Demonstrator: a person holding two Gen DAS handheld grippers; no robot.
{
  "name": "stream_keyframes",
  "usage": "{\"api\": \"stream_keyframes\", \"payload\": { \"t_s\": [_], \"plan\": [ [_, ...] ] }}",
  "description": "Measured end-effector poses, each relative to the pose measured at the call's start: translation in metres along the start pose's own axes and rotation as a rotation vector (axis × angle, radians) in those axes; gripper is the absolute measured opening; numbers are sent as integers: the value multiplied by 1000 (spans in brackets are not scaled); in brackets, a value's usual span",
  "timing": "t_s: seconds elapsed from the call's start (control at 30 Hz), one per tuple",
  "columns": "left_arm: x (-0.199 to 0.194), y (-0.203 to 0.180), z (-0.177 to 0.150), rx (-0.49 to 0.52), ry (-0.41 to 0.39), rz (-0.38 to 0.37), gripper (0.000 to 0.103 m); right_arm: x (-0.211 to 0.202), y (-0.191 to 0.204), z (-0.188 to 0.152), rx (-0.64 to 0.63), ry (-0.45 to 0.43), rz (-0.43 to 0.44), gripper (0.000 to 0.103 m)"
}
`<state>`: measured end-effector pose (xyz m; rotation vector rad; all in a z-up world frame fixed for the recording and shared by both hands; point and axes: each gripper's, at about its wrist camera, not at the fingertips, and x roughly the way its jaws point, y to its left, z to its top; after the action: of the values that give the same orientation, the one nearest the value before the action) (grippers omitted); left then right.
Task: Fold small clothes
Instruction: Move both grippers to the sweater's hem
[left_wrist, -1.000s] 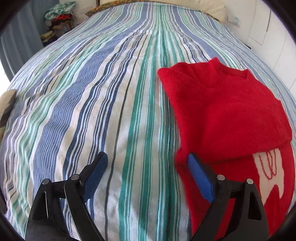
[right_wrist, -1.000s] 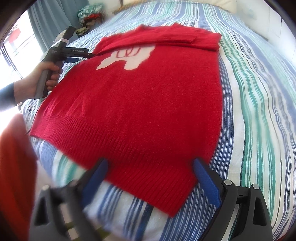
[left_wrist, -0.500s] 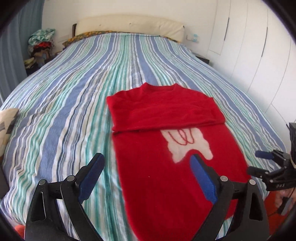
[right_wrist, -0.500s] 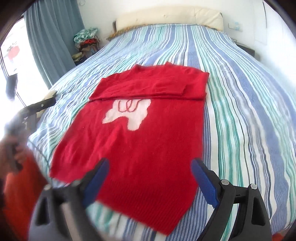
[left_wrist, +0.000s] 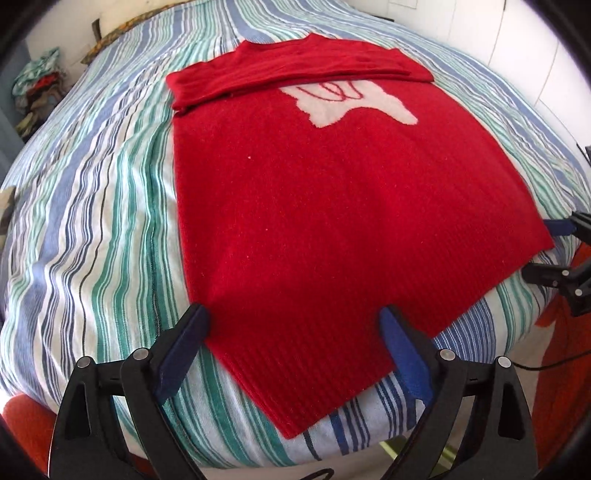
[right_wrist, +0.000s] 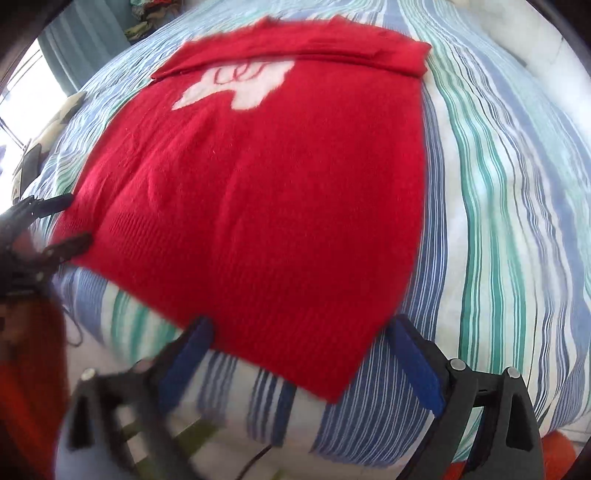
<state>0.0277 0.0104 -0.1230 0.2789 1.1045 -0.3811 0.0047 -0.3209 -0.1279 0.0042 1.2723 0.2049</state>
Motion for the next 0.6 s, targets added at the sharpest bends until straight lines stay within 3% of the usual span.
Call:
{"api": "stream_keyframes", "payload": {
  "t_s": [0.17,0.33,0.6],
  "plan": [
    [3,1,0,-17,6,10,98,-1,1,-17,18,-15,-23,97],
    [4,9,-4,-57,19,-21,100,3,3,-17,10,-10,-26,101],
    [-1,7,-7,-58,10,-13,100,4,6,-16,12,-25,-34,102]
  ]
}}
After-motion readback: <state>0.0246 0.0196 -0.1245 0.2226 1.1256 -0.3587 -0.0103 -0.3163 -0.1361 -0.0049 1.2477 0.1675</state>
